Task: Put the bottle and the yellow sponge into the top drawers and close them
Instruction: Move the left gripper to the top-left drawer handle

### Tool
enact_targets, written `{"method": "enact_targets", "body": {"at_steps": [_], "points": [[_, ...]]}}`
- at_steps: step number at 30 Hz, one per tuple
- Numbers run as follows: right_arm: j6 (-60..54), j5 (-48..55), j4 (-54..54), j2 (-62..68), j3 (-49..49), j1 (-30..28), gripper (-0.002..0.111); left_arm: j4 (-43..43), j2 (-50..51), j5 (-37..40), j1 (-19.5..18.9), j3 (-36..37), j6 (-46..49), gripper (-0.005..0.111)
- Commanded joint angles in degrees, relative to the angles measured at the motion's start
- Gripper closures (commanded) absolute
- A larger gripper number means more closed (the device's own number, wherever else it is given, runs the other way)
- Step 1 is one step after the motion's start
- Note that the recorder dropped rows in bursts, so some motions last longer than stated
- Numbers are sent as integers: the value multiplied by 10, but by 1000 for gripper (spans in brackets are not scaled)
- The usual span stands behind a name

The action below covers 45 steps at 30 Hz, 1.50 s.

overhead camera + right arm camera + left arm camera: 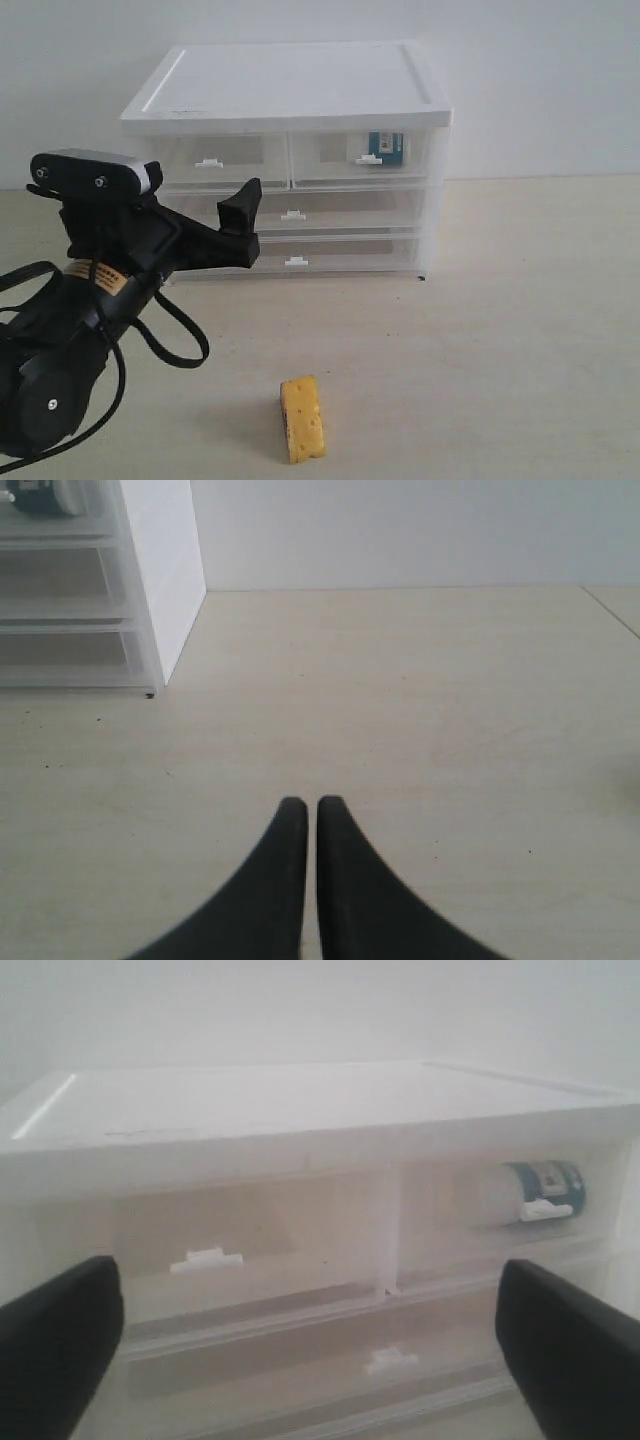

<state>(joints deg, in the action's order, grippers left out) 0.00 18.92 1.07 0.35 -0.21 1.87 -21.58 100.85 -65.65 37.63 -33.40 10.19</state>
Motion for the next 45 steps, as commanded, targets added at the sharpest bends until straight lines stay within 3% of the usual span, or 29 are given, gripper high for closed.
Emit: {"method": "enact_targets", "body": {"at_steps": [1, 10, 17, 22, 30, 35, 45], "points": [[-3, -5, 0, -4, 2, -2, 107, -56, 37, -38, 2, -21, -8, 14], [0, -5, 0, -4, 2, -2, 107, -75, 80, -43, 2, -47, -3, 15], [0, -5, 0, -4, 2, -2, 107, -98, 104, -43, 1, -92, 6, 32], [0, -5, 0, -4, 2, -2, 107, -144, 122, -43, 1, -124, 36, 33], [0, -5, 0, -4, 2, -2, 107, -124, 133, -43, -22, -127, 44, 33], [0, -5, 0, -4, 2, -2, 107, -51, 134, -43, -39, -127, 43, 33], [0, -5, 0, -4, 2, -2, 107, -60, 135, -18, -61, -167, 42, 33]]}}
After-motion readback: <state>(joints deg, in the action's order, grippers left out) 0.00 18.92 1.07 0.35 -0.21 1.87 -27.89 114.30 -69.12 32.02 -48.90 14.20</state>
